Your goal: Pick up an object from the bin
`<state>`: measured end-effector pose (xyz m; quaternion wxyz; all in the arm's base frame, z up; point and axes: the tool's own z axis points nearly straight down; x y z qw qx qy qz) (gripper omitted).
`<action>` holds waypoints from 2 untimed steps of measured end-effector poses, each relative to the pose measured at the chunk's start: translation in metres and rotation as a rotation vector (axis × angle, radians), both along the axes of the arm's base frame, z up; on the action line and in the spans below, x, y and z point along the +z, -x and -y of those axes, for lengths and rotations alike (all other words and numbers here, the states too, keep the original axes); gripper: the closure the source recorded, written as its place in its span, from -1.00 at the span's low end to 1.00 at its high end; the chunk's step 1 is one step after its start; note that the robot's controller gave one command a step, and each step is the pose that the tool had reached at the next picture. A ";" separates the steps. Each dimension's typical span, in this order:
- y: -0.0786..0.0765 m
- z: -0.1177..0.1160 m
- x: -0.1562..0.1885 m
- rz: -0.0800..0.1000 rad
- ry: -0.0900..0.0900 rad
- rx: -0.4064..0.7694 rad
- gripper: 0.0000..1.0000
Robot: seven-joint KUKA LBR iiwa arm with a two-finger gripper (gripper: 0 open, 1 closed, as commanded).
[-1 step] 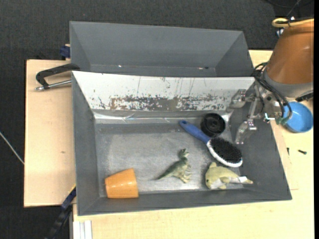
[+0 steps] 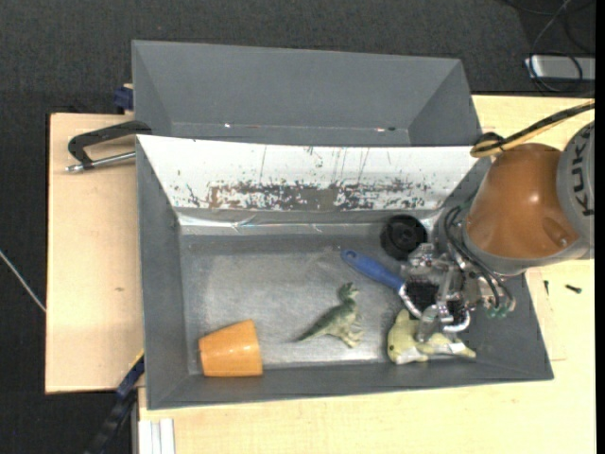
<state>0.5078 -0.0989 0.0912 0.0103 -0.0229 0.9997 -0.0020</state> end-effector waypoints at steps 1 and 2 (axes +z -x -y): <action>0.002 0.007 0.011 -0.013 -0.006 -0.210 -1.00; -0.011 0.000 0.010 -0.015 -0.009 -0.432 -1.00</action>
Offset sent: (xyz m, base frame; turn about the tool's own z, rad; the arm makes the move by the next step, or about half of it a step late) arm -0.0034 -0.0070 0.0100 0.2096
